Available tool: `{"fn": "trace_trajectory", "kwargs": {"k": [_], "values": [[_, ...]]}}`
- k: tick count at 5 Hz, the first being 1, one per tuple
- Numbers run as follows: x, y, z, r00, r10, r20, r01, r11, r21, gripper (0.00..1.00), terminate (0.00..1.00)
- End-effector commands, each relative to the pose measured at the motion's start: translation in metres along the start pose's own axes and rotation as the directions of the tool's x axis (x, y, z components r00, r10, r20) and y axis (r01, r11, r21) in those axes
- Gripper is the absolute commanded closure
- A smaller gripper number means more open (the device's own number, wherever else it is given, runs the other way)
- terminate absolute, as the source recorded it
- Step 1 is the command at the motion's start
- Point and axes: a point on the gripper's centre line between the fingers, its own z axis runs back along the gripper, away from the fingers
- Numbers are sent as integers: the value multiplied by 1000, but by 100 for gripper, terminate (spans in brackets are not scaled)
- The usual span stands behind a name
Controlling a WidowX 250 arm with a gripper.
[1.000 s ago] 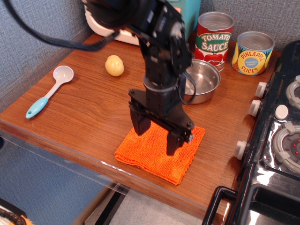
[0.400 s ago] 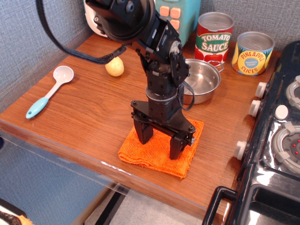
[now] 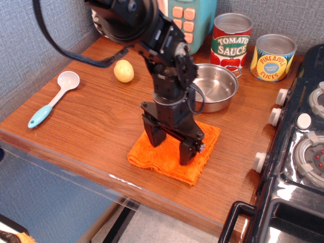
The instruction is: Move the orange to the right of the ladle
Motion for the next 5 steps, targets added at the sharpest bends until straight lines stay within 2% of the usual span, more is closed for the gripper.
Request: {"fn": "trace_trajectory", "kwargs": {"k": [1,3,4,5], "values": [[-32,79,12,999,43,-4,-42,999,30,0,0],[-48,109,32,998,57,14,-57,998,12,0,0],[-51,111,35,999,33,15,-33,999,8,0,0],[-40,100,54,997,-35,67,36,999,-16,0,0]]}}
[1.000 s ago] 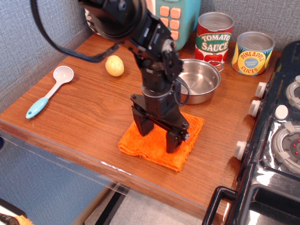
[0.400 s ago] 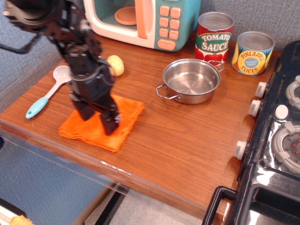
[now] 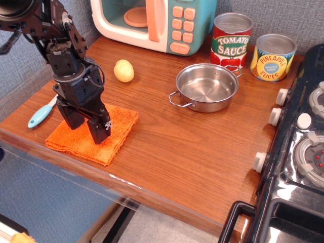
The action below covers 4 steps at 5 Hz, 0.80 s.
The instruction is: Move the orange to the right of the ladle
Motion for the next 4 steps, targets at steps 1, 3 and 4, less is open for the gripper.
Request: {"fn": "trace_trajectory", "kwargs": {"k": [1,3,4], "values": [[14,-8,55,989,-63,131,61,998,19,0,0],[3,-11,78,995,15,102,-21,998,54,0,0],[-2,-14,79,996,20,91,-28,996,86,0,0]]}}
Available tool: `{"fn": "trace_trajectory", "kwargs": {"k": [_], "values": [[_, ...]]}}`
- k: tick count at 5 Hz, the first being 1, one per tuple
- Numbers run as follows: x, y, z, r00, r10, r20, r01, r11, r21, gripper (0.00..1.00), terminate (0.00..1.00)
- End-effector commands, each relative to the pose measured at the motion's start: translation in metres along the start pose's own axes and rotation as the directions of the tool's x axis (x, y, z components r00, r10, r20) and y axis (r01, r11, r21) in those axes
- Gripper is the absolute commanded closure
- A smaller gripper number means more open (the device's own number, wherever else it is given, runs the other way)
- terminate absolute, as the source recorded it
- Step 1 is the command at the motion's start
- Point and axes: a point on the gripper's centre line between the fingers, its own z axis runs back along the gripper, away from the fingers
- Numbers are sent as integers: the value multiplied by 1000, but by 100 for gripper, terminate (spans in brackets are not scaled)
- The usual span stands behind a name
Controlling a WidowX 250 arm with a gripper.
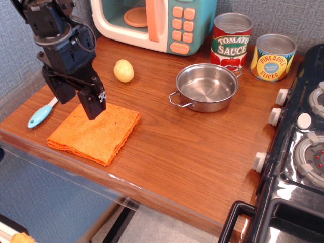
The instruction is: Move the orange to the right of the ladle
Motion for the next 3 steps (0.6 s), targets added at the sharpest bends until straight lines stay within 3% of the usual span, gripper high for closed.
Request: {"fn": "trace_trajectory", "kwargs": {"k": [1,2,3], "values": [[-4,-3,13,1000,-16,4,15,991,133,0,0],[-4,-3,13,1000,-16,4,15,991,133,0,0],[-4,-3,13,1000,-16,4,15,991,133,0,100]]}}
